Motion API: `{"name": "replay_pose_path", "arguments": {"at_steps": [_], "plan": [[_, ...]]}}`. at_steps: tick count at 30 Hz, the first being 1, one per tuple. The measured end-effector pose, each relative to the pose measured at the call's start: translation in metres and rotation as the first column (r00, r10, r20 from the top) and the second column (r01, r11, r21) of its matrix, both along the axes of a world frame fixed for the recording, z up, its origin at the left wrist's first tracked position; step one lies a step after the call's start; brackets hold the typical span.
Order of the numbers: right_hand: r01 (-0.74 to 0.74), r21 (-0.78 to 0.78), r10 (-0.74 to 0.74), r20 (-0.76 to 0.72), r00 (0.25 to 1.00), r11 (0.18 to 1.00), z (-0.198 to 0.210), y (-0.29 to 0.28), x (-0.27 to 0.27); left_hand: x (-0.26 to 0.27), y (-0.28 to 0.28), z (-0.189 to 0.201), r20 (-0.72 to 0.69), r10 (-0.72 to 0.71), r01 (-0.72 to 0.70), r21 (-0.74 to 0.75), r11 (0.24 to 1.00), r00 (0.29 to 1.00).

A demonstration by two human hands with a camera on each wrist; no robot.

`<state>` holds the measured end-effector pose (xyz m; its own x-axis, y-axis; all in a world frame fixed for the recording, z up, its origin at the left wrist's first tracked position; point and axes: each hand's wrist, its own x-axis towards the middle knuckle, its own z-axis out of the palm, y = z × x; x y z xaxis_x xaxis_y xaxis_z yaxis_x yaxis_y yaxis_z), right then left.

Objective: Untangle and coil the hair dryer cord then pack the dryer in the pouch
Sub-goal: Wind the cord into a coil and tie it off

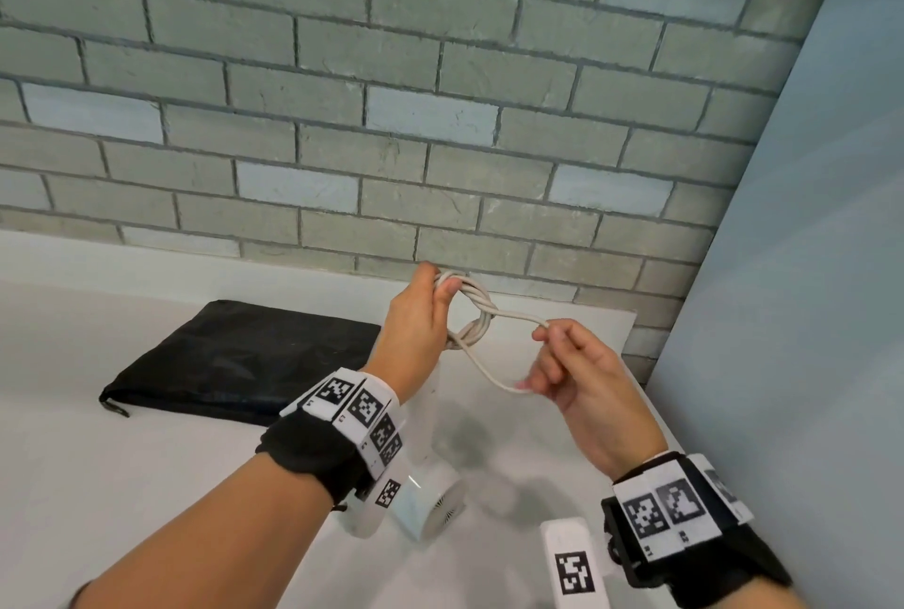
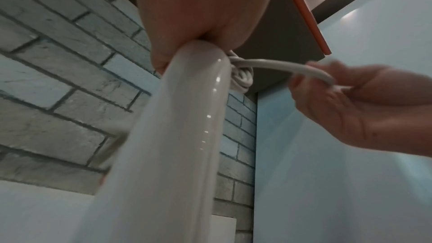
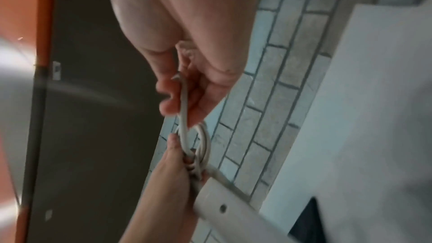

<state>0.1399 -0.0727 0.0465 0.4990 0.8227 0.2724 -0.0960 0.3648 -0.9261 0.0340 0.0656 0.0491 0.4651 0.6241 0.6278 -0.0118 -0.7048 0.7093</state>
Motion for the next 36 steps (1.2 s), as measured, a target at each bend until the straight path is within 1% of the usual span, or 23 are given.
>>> {"name": "replay_pose_path", "arguments": {"at_steps": [2,3,6,8,10,12,14,16,18,19,20,21,22,23,24,25,26,28,30,31,34,35,36], "plan": [[0.132,-0.056,-0.125,0.115,0.985,0.99,0.001,-0.003,0.007,0.0,0.001,0.0,-0.009,-0.031,0.031,-0.018,0.999,0.999],[0.171,-0.075,-0.158,0.156,0.975,0.982,0.003,-0.005,0.009,0.001,0.0,0.0,-0.008,-0.042,0.042,-0.024,0.999,0.999],[0.201,-0.102,-0.178,0.201,0.963,0.974,0.013,-0.009,0.011,0.004,-0.004,0.002,-0.008,-0.058,0.058,-0.024,0.998,0.998],[0.128,-0.088,-0.114,0.15,0.982,0.988,0.023,-0.013,0.01,0.005,-0.006,0.004,-0.009,-0.099,0.099,-0.042,0.994,0.995],[-0.006,-0.038,0.008,0.055,0.998,0.999,0.032,-0.018,0.008,0.005,-0.006,0.006,-0.017,-0.123,0.122,-0.046,0.991,0.992],[-0.102,0.01,0.102,0.015,0.995,0.995,0.037,-0.022,0.006,0.003,-0.005,0.008,-0.028,-0.121,0.12,-0.031,0.992,0.992],[-0.154,0.042,0.154,0.005,0.988,0.987,0.038,-0.024,0.005,0.001,-0.006,0.009,-0.031,-0.132,0.131,-0.035,0.991,0.991],[-0.167,0.048,0.166,0.013,0.986,0.985,0.037,-0.023,0.007,0.001,-0.008,0.01,-0.025,-0.145,0.144,-0.044,0.989,0.989],[-0.141,0.027,0.141,0.004,0.99,0.99,0.038,-0.021,0.009,0.002,-0.008,0.008,-0.017,-0.146,0.145,-0.047,0.988,0.989],[-0.102,0.005,0.102,-0.01,0.995,0.995,0.039,-0.02,0.011,0.003,-0.007,0.007,-0.015,-0.141,0.14,-0.047,0.989,0.99],[-0.031,-0.019,0.031,0.008,0.999,0.999,0.04,-0.019,0.012,0.004,-0.005,0.006,-0.013,-0.132,0.131,-0.045,0.99,0.991],[0.084,-0.038,-0.079,0.106,0.991,0.996,0.041,-0.019,0.013,0.005,-0.002,0.004,-0.012,-0.125,0.124,-0.043,0.991,0.992],[0.231,-0.044,-0.208,0.293,0.933,0.972,0.042,-0.019,0.013,0.006,0.0,0.002,-0.012,-0.115,0.115,-0.039,0.993,0.993],[0.378,-0.015,-0.321,0.499,0.805,0.926,0.042,-0.018,0.012,0.007,0.002,0.001,-0.02,-0.095,0.095,-0.025,0.995,0.995],[0.476,0.045,-0.388,0.647,0.656,0.878,0.041,-0.018,0.011,0.007,0.003,-0.001,-0.038,-0.066,0.066,-0.005,0.998,0.997],[0.514,0.094,-0.42,0.709,0.566,0.852,0.04,-0.018,0.009,0.007,0.004,-0.001,-0.059,-0.039,0.04,0.016,0.999,0.998],[0.521,0.107,-0.432,0.708,0.558,0.847,0.04,-0.018,0.007,0.007,0.004,-0.001,-0.074,-0.02,0.023,0.038,0.999,0.997],[0.507,0.073,-0.416,0.679,0.605,0.859,0.043,-0.019,0.008,0.007,0.005,-0.001,-0.081,0.001,0.005,0.068,0.998,0.997],[0.517,0.049,-0.403,0.691,0.6,0.855,0.044,-0.017,0.016,0.006,0.008,-0.001,-0.065,-0.002,0.004,0.037,0.999,0.998],[0.532,0.044,-0.394,0.722,0.568,0.846,0.042,-0.016,0.021,0.005,0.009,0.0,-0.048,-0.016,0.015,-0.005,1.0,0.999],[0.567,0.025,-0.322,0.843,0.43,0.824,0.022,-0.012,0.032,0.002,0.009,0.001,0.012,-0.048,0.049,-0.145,0.988,0.999],[0.551,0.025,-0.291,0.868,0.402,0.834,0.014,-0.01,0.032,0.0,0.008,0.002,0.023,-0.051,0.054,-0.169,0.984,0.998],[0.518,0.012,-0.251,0.884,0.394,0.855,0.006,-0.009,0.031,-0.001,0.005,0.002,0.029,-0.055,0.059,-0.182,0.981,0.998]]}}
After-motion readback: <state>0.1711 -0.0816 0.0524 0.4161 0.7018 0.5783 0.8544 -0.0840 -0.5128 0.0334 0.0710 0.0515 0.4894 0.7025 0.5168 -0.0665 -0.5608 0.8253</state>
